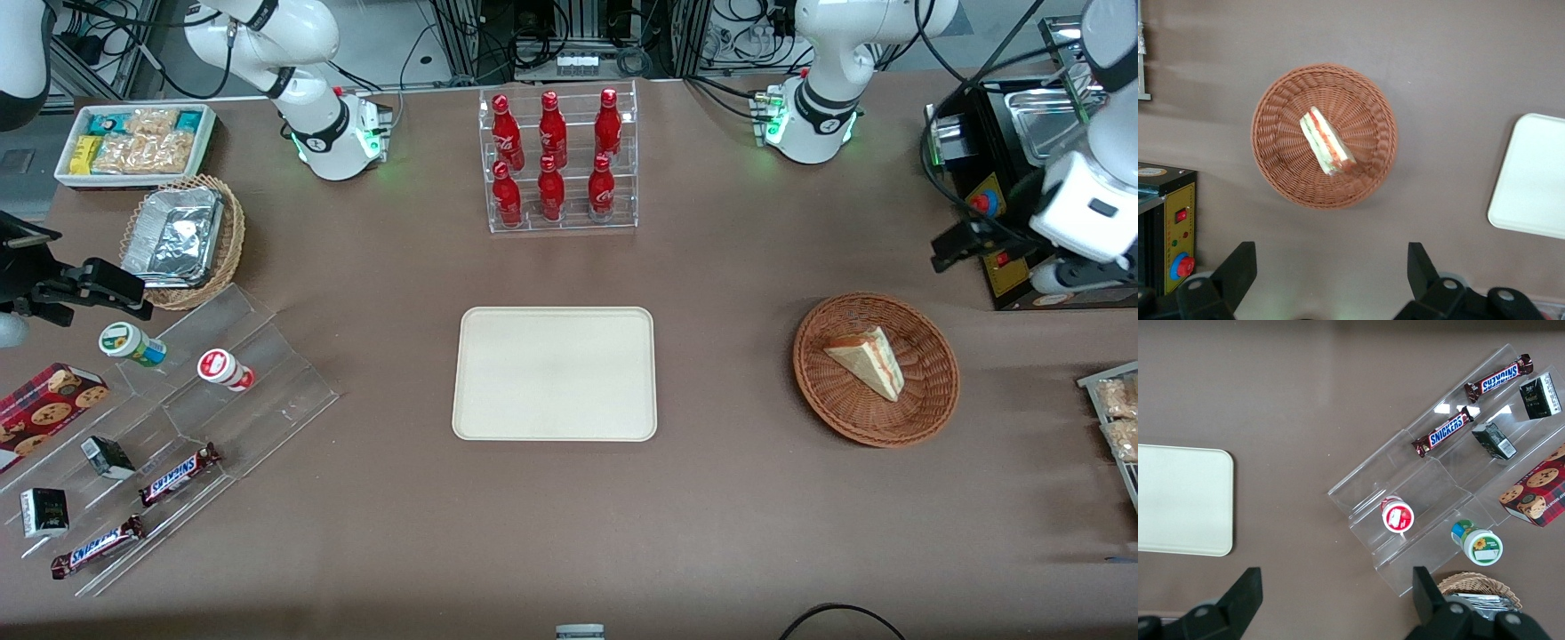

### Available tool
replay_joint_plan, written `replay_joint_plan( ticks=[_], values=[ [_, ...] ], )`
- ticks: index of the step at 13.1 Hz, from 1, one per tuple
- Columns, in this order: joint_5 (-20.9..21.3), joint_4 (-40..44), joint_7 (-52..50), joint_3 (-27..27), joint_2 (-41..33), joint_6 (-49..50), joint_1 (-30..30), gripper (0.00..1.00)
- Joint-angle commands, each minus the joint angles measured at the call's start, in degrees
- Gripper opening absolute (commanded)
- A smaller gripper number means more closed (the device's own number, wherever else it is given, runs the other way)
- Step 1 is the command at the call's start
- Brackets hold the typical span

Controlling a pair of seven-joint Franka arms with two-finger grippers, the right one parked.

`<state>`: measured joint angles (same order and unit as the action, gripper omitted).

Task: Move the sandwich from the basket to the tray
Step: 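Move the left gripper down over the sandwich in the wicker basket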

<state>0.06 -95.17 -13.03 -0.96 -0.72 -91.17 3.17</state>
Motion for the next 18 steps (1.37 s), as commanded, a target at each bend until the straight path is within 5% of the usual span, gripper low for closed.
replay_joint_plan(
  ticks=[1,11,18],
  values=[
    [-0.3,-1.3,-4.0,-0.6,3.1,-3.7,-1.2,1.00],
    [0.2,-14.1,-9.4,-2.6,16.1,-28.5,-5.5,1.00],
    [-1.7,-14.4,-20.5,-2.6,23.4,-31.8,-4.5,1.00]
  ],
)
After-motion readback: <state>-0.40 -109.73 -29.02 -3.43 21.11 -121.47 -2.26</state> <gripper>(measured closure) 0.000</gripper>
